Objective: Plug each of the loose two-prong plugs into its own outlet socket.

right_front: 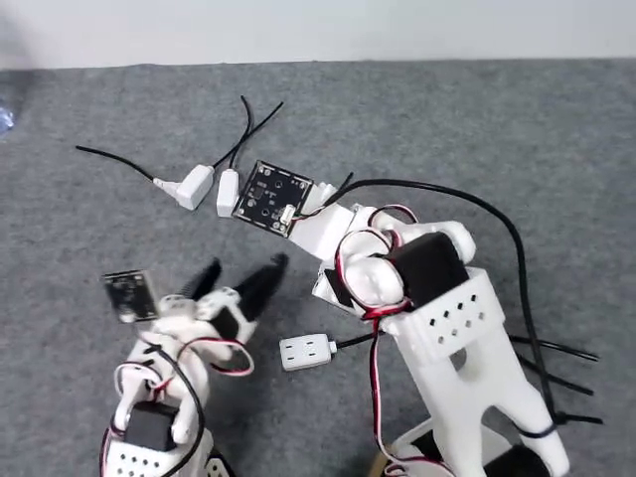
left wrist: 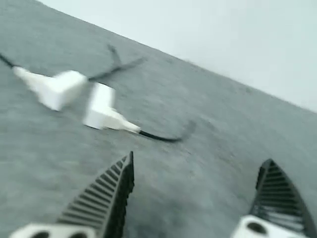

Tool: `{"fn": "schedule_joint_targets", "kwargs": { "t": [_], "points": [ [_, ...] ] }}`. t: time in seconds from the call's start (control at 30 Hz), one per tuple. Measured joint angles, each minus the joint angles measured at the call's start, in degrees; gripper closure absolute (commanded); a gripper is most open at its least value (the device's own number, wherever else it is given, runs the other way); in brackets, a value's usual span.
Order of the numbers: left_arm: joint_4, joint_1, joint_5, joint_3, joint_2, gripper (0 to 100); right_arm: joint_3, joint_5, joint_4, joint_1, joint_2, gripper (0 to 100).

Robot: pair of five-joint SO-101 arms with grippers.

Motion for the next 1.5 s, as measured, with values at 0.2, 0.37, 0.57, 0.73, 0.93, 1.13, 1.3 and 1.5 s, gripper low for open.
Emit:
{"fn": "schedule_joint_targets", "kwargs": {
  "t": [0.2, 0.37, 0.57, 0.73, 0.93, 1.13, 1.3, 1.5],
  "points": [
    [6.24, -10.46, -0.09, 0.00, 0.00, 63, 0.18, 1.23, 0.35, -0.70, 0.00, 99.0],
    [15.47, -20.75, -6.68, 0.00, 0.00, 63, 4.75, 6.77, 1.05, -6.68, 2.64, 99.0],
    [19.43, -28.22, -12.48, 0.00, 0.00, 63, 12.04, 10.99, -6.07, -11.60, 6.59, 99.0],
    [19.43, -29.19, -12.92, 0.00, 0.00, 63, 23.12, 13.54, -16.62, -13.27, 6.59, 99.1],
    [19.43, -29.19, -12.92, 0.00, 0.00, 63, 32.00, 13.71, -23.21, -15.12, 6.59, 99.1],
    [19.87, -29.19, -12.92, 0.00, 0.00, 63, 32.53, 13.71, -24.70, -15.47, 6.59, 99.1],
    [19.96, -29.19, -12.92, 0.00, 0.00, 63, 32.53, 12.75, -26.64, -16.88, 6.59, 99.1],
    [19.96, -29.19, -12.92, 0.00, 0.00, 63, 32.53, 11.43, -26.81, -18.64, 6.59, 99.1]
  ]
}}
